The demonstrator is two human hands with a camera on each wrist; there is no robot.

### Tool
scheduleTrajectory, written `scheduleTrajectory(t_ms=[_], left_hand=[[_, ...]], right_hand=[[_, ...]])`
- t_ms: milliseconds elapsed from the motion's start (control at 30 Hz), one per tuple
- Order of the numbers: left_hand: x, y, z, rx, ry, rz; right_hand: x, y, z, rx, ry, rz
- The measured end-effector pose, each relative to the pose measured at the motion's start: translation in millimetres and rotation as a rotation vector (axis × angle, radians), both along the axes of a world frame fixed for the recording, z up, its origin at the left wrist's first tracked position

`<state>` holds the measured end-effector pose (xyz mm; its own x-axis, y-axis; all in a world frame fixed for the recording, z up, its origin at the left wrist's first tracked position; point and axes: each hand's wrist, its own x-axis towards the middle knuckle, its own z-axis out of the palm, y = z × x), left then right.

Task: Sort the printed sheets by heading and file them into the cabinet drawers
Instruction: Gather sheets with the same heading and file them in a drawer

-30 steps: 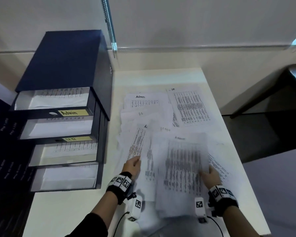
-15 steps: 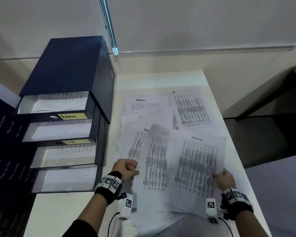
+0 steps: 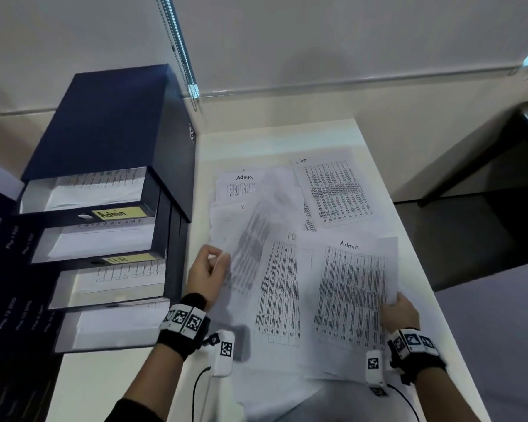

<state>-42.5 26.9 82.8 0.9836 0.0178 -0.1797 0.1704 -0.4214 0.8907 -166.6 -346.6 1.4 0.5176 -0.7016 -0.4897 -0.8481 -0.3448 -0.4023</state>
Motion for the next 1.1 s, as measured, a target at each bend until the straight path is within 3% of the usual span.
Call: scheduleTrajectory(t_ms=[133,267,433,567,833,967,1100], left_hand=[[13.4,0.1,6.3,0.001,-0.036,0.09],[13.6,12.6,-33.1,0.192,0.161,0.104],[-0.1,10.1,-58.3,0.244,0.351,0.047],[-6.3,-2.7,-53.5,0.172,0.461,-0.01],[-23.2,-45.8,-48.5,0.083,0.629,-0.329],[-39.3,-77.5,-35.1,-0.106,0.749,-0.26],[-40.9,-84.9,-37.4,0.022,0.536,-0.299]], right_hand=[[3.2,4.6,1.0,0.034,-0.028,-0.005],[6.3,11.7,3.1,0.121,-0.076,0.015],[4.4,20.3,-0.7,0.155,-0.117,0.034],[11.6,33.2,4.0,0.174,-0.126,0.035],[39.6,70.0,1.8,0.305,-0.182,0.049],[36.3,82.7,-2.5,0.363,-0.183,-0.023],[27.8,77.8,-1.3,0.325,-0.183,0.049]])
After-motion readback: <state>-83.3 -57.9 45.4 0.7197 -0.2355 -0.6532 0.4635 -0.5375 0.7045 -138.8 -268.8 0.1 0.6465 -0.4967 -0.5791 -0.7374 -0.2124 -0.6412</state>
